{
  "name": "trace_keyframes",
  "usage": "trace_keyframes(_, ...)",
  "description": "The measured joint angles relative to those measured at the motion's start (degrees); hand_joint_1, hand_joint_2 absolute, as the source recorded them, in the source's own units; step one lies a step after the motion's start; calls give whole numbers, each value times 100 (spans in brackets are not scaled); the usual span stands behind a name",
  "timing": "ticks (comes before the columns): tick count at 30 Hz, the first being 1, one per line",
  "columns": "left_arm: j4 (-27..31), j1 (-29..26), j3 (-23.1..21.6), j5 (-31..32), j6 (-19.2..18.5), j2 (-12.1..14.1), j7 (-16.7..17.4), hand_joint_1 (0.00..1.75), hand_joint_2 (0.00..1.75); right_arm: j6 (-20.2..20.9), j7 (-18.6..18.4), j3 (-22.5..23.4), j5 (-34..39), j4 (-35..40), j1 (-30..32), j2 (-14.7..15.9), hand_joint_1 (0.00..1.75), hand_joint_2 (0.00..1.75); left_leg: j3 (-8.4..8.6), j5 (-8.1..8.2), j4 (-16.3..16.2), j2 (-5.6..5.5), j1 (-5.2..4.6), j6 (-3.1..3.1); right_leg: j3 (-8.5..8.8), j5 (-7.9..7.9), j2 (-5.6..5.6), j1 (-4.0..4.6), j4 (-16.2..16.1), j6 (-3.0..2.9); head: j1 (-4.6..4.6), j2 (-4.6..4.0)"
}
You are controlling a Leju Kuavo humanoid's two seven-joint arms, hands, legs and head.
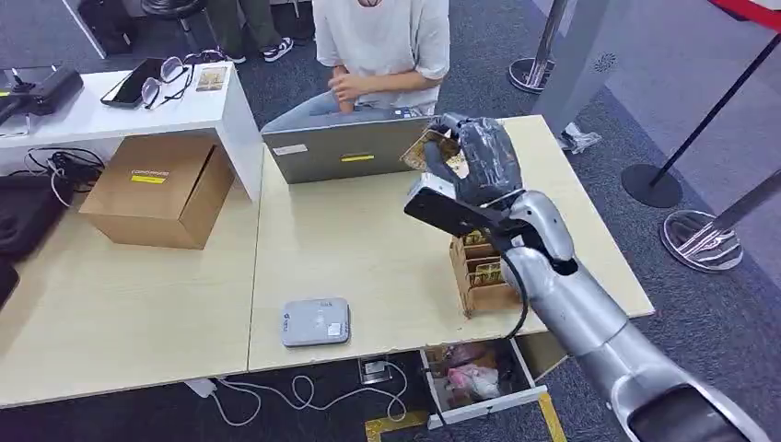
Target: Pass the card to the sensor for recognition and then transmit it.
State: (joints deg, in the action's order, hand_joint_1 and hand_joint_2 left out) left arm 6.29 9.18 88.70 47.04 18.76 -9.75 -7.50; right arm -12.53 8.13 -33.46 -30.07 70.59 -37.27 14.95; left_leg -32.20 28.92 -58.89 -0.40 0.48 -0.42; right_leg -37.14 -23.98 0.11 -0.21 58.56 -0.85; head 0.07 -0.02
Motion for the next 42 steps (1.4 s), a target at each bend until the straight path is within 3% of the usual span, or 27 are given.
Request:
trace_keyframes(7, 0, -3, 0, 68, -64, 2, 54, 0, 0, 574, -83, -4, 1028, 434, 625, -13, 175, 175, -5, 1, 1, 0, 1, 1, 1, 0, -1, 0, 0, 0, 0, 0)
trace_keyframes(12, 0, -1, 0, 98, -59, 2, 166, 0, 0, 783, -140, -44, 1333, 396, 802, -173, 175, 175, -4, 1, 1, 1, 1, 1, 0, 0, 0, 0, 1, 0, 0, 0)
trace_keyframes(27, 0, 28, 0, 302, -72, 4, 385, 0, 0, 1076, -264, -483, 1623, -853, 339, -1084, 175, 175, -1, -2, 1, 1, 2, -1, 1, 0, 1, 0, 3, -1, 0, 0)
trace_keyframes(36, 0, 36, 0, 321, -77, 7, 452, 0, 0, 1164, -391, -636, 1787, -1443, 164, -1431, 175, 175, -2, -2, 1, 1, 2, -1, 0, 0, 1, 0, 2, -1, 0, 0)
trace_keyframes(42, 0, 37, 0, 319, -77, 4, 457, 0, 0, 1172, -393, -647, 1802, -1490, 157, -1454, 175, 175, -2, -2, 1, 1, 2, -1, 0, 0, 1, 0, 2, -1, 0, 0)
